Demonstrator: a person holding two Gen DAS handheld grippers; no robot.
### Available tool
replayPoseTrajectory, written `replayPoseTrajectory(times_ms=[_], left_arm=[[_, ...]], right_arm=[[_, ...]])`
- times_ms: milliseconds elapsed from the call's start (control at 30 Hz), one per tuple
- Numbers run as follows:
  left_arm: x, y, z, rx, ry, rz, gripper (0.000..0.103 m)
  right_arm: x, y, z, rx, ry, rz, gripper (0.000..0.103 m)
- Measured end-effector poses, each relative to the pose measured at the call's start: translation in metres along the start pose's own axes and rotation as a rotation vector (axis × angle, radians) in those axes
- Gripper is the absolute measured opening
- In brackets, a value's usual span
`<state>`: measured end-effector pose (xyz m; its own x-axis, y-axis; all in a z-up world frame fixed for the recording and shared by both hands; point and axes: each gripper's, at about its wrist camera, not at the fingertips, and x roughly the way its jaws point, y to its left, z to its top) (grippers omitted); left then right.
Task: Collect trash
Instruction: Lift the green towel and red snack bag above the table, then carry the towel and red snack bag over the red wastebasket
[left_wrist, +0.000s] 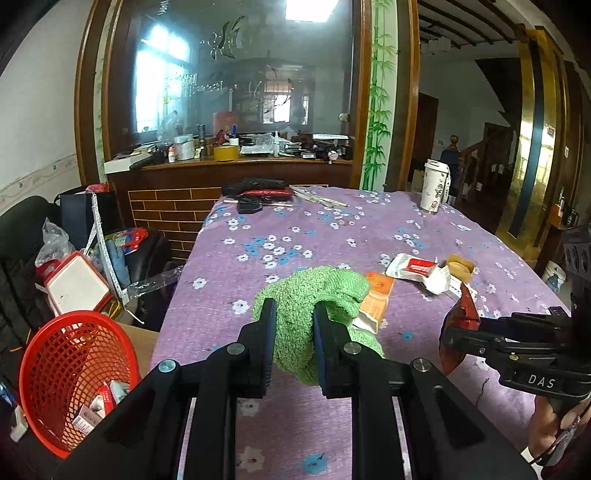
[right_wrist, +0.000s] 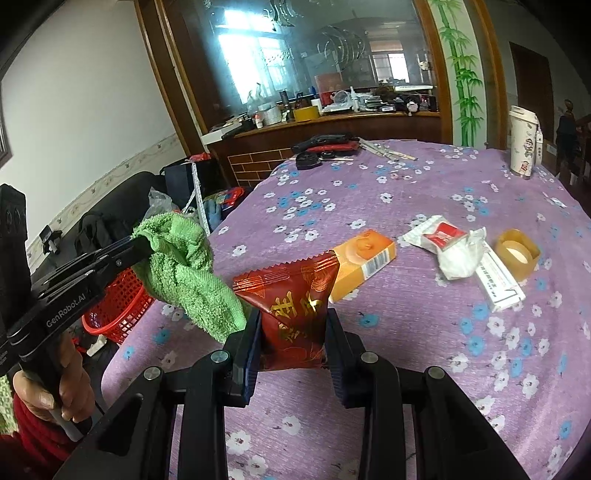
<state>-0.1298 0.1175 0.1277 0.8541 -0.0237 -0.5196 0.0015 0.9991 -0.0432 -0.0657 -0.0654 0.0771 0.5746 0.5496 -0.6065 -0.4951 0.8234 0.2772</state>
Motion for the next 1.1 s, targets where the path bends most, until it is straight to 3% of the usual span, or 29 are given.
replayPoseTrajectory(times_ms=[433, 767, 1100], left_arm=[[-0.025, 0.042, 0.009, -0.067, -0.051, 0.044, 0.018], [-0.06, 0.115, 0.01, -0.16, -0.102, 0.155, 0.018], [-0.075, 0.189, -0.014, -0.231, -0.069, 0.293, 0.018]], right_arm=[[0.017, 0.046, 0.016, -0.087, 0.021, 0.059, 0.035], [0.042, 0.096, 0.03, -0.154, 0.062, 0.143, 0.035], [0.069, 0.166, 0.043, -0.261, 0.096, 0.227, 0.035]])
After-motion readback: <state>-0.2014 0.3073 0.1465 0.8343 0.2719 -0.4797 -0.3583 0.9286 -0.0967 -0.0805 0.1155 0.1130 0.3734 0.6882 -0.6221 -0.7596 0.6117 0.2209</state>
